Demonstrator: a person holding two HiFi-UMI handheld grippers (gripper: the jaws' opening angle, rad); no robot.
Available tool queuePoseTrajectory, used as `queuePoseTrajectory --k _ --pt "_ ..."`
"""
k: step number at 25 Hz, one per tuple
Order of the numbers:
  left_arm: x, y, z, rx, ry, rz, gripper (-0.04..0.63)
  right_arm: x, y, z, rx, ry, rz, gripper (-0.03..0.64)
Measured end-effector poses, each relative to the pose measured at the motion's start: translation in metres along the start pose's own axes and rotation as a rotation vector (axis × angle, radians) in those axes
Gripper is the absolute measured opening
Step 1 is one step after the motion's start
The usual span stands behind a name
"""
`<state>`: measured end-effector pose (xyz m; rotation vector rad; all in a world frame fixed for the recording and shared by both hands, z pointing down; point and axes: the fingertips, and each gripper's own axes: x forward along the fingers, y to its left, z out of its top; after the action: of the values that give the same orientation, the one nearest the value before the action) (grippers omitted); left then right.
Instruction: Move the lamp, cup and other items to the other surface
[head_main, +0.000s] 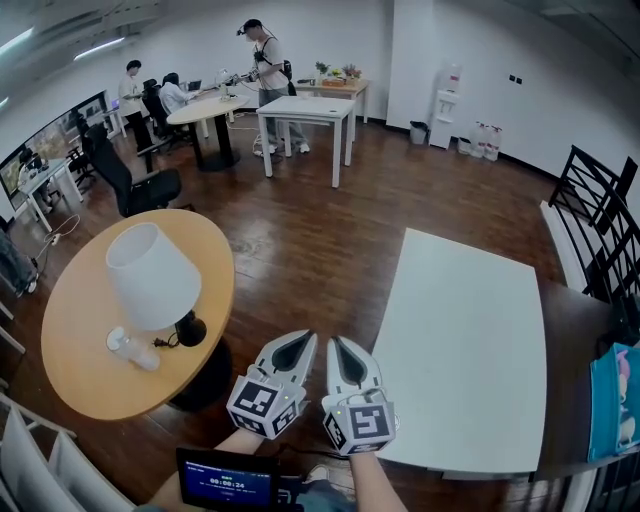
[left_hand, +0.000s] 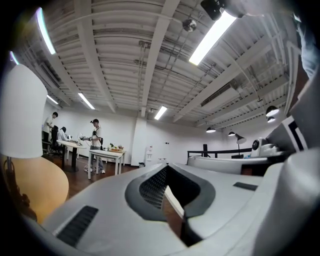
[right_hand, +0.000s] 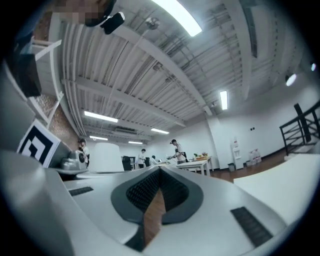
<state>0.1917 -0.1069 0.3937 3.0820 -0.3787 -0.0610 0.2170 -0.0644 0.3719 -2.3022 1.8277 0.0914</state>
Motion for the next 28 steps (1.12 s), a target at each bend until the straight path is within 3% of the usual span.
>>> queuePoseTrajectory --k 3,8,12,28 --pt "0.002 -0.005 0.003 0.005 -0.003 -0.006 0.006 -0.002 -0.003 0.003 0.068 -0.02 0.021 0.032" --pt "0.006 -0.011 0.001 0.011 -0.001 -0.007 0.006 -0.003 0.005 -0.016 -0.097 0.084 0.058 0.0" --pt "0.011 -0.013 0.001 0.021 0.0 -0.011 0.006 -0.004 0.003 -0.017 -0.118 0.126 0.058 0.0" --pt "0.021 -0.004 0.001 0.031 0.011 -0.011 0.006 0.013 -0.004 -0.018 -0.137 0.133 0.066 0.0"
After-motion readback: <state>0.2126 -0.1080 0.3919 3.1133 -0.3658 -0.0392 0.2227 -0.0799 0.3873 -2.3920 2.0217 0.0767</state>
